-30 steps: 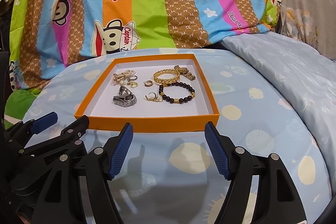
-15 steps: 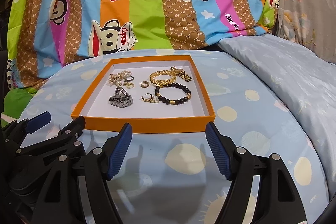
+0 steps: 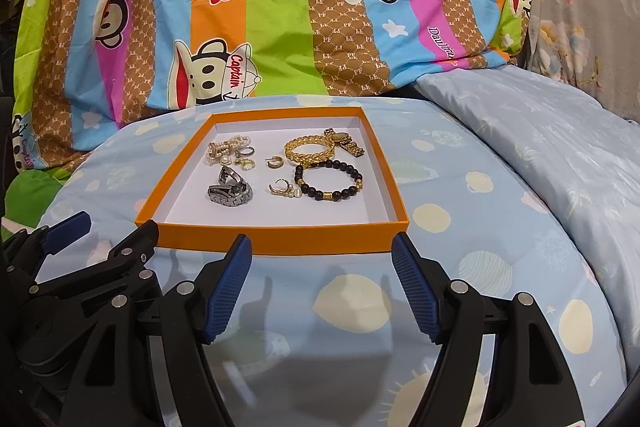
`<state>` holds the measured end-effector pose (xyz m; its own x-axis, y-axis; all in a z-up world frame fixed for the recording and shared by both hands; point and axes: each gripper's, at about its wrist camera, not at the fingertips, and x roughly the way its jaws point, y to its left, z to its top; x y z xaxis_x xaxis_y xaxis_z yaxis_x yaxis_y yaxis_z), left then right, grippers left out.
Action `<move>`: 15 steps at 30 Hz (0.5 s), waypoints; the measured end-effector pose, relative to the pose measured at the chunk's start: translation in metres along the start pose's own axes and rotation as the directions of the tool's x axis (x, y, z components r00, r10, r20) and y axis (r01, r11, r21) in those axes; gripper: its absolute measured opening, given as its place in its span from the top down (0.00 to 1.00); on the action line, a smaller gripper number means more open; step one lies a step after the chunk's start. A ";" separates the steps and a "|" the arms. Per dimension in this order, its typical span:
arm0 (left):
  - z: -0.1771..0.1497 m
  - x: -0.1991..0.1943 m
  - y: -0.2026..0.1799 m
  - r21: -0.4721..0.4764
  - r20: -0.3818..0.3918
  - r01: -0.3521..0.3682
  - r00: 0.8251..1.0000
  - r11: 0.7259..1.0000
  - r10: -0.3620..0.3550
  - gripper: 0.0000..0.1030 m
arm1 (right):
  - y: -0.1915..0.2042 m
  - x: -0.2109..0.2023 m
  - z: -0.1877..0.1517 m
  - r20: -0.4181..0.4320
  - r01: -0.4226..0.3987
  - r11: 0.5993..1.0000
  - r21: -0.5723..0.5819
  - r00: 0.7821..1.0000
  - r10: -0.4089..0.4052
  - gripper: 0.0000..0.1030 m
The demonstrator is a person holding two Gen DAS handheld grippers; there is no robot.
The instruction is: Organize jewelry
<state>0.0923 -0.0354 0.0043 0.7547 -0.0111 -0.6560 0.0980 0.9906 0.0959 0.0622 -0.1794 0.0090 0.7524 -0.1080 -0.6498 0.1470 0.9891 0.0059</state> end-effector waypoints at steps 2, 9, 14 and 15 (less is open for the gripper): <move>0.000 0.000 0.000 0.000 0.000 0.000 1.000 1.000 0.000 0.30 | 0.000 0.000 0.000 0.000 0.000 1.000 0.000 1.000 0.000 0.31; 0.001 -0.003 0.001 0.001 0.009 -0.010 1.000 1.000 0.010 0.30 | 0.000 -0.001 0.001 0.003 0.000 1.000 0.000 1.000 0.000 0.31; 0.001 -0.005 0.001 0.001 0.015 -0.012 1.000 1.000 0.012 0.30 | 0.000 -0.001 0.001 0.003 0.000 1.000 0.000 1.000 0.000 0.31; 0.001 -0.005 0.000 0.001 0.015 -0.013 1.000 1.000 0.013 0.30 | 0.000 -0.001 0.001 0.003 0.000 1.000 0.000 1.000 0.000 0.31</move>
<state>0.0893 -0.0351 0.0080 0.7652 -0.0002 -0.6438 0.0888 0.9905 0.1052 0.0620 -0.1792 0.0106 0.7543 -0.1087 -0.6475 0.1472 0.9891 0.0054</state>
